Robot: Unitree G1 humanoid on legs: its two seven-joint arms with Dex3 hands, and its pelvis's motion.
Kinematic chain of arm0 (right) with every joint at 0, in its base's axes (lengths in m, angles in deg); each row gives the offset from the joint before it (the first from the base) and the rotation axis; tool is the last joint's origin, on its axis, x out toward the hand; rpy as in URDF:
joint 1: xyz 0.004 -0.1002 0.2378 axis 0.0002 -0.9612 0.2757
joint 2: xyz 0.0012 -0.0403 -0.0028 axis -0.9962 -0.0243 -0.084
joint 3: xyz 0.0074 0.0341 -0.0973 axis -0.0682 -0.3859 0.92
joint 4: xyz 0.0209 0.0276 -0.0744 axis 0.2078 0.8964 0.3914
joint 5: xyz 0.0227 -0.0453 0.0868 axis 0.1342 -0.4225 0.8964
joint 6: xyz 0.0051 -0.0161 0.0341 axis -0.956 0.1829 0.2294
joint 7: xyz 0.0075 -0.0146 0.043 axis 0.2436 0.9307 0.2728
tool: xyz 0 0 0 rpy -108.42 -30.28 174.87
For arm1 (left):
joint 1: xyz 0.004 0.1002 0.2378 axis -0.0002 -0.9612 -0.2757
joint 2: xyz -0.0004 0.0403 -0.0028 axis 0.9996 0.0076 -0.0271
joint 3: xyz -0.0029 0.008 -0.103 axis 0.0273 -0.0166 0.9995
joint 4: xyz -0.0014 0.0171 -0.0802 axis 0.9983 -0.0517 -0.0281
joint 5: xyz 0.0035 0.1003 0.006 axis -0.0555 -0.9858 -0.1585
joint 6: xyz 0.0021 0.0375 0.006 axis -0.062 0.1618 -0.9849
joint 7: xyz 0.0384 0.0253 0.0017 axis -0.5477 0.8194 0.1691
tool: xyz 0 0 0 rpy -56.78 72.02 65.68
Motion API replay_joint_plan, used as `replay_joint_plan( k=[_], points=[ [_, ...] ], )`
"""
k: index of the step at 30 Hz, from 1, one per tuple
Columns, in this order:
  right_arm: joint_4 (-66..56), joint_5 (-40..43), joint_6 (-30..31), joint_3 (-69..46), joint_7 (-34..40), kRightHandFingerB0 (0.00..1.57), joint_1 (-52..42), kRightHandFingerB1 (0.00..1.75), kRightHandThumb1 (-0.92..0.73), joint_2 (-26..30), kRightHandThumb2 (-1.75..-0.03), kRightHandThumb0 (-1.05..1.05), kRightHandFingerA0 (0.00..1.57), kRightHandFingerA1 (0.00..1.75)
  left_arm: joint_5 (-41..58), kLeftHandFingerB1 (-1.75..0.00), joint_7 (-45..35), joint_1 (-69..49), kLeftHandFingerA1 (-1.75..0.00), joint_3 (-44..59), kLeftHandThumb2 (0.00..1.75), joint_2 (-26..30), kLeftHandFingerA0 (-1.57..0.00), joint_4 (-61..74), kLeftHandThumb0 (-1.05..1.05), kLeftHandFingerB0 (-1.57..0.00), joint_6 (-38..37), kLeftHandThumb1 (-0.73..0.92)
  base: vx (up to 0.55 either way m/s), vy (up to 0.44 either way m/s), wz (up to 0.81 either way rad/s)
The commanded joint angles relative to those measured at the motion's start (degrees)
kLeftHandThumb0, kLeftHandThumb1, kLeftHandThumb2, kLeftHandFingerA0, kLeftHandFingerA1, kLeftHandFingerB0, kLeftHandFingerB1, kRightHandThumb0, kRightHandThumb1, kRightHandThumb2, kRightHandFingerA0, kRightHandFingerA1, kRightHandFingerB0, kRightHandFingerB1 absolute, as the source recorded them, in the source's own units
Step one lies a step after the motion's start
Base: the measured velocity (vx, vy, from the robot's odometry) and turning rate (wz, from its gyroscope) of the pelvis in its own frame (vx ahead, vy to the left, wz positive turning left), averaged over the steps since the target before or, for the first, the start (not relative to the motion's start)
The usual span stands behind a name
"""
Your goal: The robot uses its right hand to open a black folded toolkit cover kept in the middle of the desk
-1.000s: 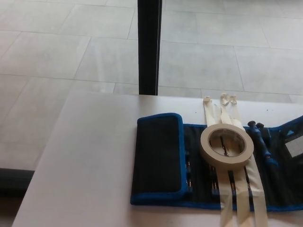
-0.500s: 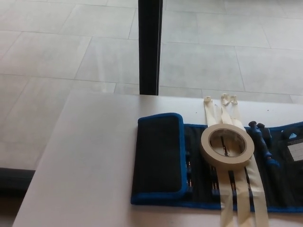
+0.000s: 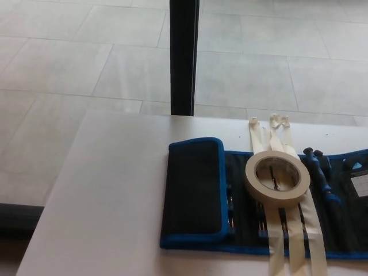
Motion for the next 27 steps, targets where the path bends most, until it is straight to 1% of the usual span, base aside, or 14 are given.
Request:
replay_joint_plan(
  k=[1,9,10,11,14,15,16,17,18,19,20,21,22,27],
  points=[
    [4.6,4.7,-3.1,-1.2,-12.8,0.00,-2.9,0.13,-0.58,18.2,-0.91,-0.93,0.00,0.17,1.4,-0.45,-0.9,-0.1,-0.65,1.0,0.64,2.2,-0.33,0.8,-0.93,-0.22,2.5,0.81,0.00,0.000,0.00],
    [16.7,9.8,-7.1,-9.0,-15.1,0.05,-11.2,0.40,-0.53,27.5,-0.94,-0.82,0.00,0.32,-1.5,-0.42,-0.3,-0.2,-0.64,-1.0,0.65,3.7,-0.30,0.3,-0.96,-0.22,-0.6,0.86,0.00,0.000,0.00],
    [18.5,9.5,-8.2,-8.4,-14.8,0.05,-12.3,0.39,-0.68,27.4,-0.69,-0.75,0.00,0.20,-2.3,-0.44,0.0,-0.1,-0.63,-1.6,0.66,3.7,-0.30,-0.2,-0.95,-0.21,-2.4,0.86,0.00,0.000,0.00],
    [19.4,10.3,-8.9,-9.0,-14.0,0.05,-12.7,0.42,-0.53,26.7,-0.94,-0.82,0.00,0.30,-0.9,-0.44,-0.5,0.5,-0.66,-0.7,0.66,3.6,-0.32,-0.8,-0.94,-0.21,-0.5,0.84,0.00,0.000,0.00],
    [21.4,13.2,-10.6,-10.6,-14.6,0.05,-13.6,0.47,-0.51,24.4,-0.93,-0.74,0.00,0.44,-1.4,-0.40,0.8,0.4,-0.60,-1.2,0.66,3.6,-0.34,-1.0,-0.93,-0.23,-1.0,0.85,0.00,0.000,0.00],
    [22.2,13.0,-12.4,-9.4,-16.8,0.04,-15.5,0.41,-0.55,21.7,-0.97,-0.83,0.00,0.35,-1.4,-0.49,1.0,0.7,-0.61,-1.3,1.06,3.6,-0.30,-1.3,-0.90,-0.18,-0.8,0.67,0.00,0.000,-0.09],
    [22.7,13.5,-13.4,-9.2,-18.1,0.01,-16.2,0.37,-0.58,20.5,-0.97,-0.89,0.00,0.32,-0.4,-0.39,1.5,1.1,-0.57,-0.4,0.66,3.2,-0.30,-1.4,-0.90,-0.21,-0.1,0.85,0.00,0.000,0.00],
    [22.7,14.2,-13.7,-9.4,-19.3,0.00,-16.6,0.40,-0.53,19.8,-0.98,-0.79,0.00,0.42,-0.5,-0.39,1.5,1.1,-0.58,-0.5,0.66,3.3,-0.30,-1.4,-0.90,-0.20,-0.1,0.85,0.00,0.000,0.00],
    [21.9,14.4,-14.3,-8.3,-19.9,0.07,-17.2,0.40,-0.57,16.7,-0.99,-0.86,0.01,0.49,-0.2,-0.48,1.7,1.6,-0.62,0.0,1.05,3.3,-0.26,-2.5,-0.88,-0.09,-0.5,0.65,0.00,0.000,0.00],
    [21.5,15.0,-16.9,-7.8,-20.2,0.06,-17.6,0.40,-0.55,13.3,-0.98,-0.84,0.00,0.52,-1.3,-0.39,3.5,1.7,-0.59,-0.4,0.66,3.4,-0.30,-2.7,-0.90,-0.18,-1.7,0.86,0.00,0.000,0.00],
    [21.2,14.9,-17.9,-7.1,-19.7,0.05,-17.8,0.45,-0.56,11.5,-0.98,-0.79,0.01,0.51,-0.9,-0.48,4.1,1.8,-0.62,-0.1,1.07,3.4,-0.28,-2.4,-0.94,-0.14,-0.2,0.70,0.00,0.000,0.00],
    [21.5,15.0,-18.4,-6.7,-20.1,0.05,-17.8,0.45,-0.56,10.4,-0.99,-0.78,0.01,0.50,-0.3,-0.49,4.3,2.0,-0.63,0.3,1.05,3.3,-0.29,-2.4,-0.93,-0.16,0.9,0.68,0.00,0.000,0.00],
    [21.7,15.7,-18.5,-6.6,-21.3,0.06,-17.6,0.43,-0.58,9.3,-1.01,-0.80,0.00,0.41,0.3,-0.39,5.0,2.4,-0.59,0.9,0.65,3.0,-0.32,-2.8,-0.87,-0.23,1.9,0.82,0.00,0.000,0.00],
    [21.3,17.3,-19.9,-5.2,-21.4,0.09,-16.1,0.44,-0.74,5.2,-0.63,-0.75,0.00,0.54,0.1,-0.45,5.9,1.8,-0.66,1.2,0.65,2.2,-0.35,-2.6,-0.90,-0.22,1.6,0.81,0.00,0.000,0.00]
  ],
)
